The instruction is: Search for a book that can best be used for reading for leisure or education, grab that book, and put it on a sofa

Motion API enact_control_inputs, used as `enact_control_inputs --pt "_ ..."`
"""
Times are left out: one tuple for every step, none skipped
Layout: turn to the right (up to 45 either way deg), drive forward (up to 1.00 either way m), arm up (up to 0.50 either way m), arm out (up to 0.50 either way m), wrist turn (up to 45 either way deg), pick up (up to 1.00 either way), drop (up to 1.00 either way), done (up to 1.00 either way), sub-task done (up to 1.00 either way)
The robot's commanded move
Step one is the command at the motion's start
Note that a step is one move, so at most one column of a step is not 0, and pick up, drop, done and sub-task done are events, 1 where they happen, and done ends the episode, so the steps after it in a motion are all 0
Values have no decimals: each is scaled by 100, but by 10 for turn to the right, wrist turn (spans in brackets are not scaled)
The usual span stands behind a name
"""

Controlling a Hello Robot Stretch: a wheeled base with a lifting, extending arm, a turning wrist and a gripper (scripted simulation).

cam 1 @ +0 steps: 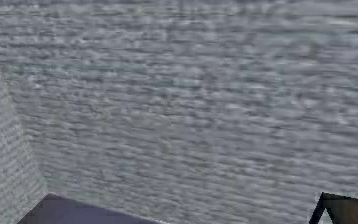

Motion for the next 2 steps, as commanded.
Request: enact_control_inputs --pt "-240 0 0 0 0 0 0 0 0" --pt "450 0 0 0 0 0 0 0 0"
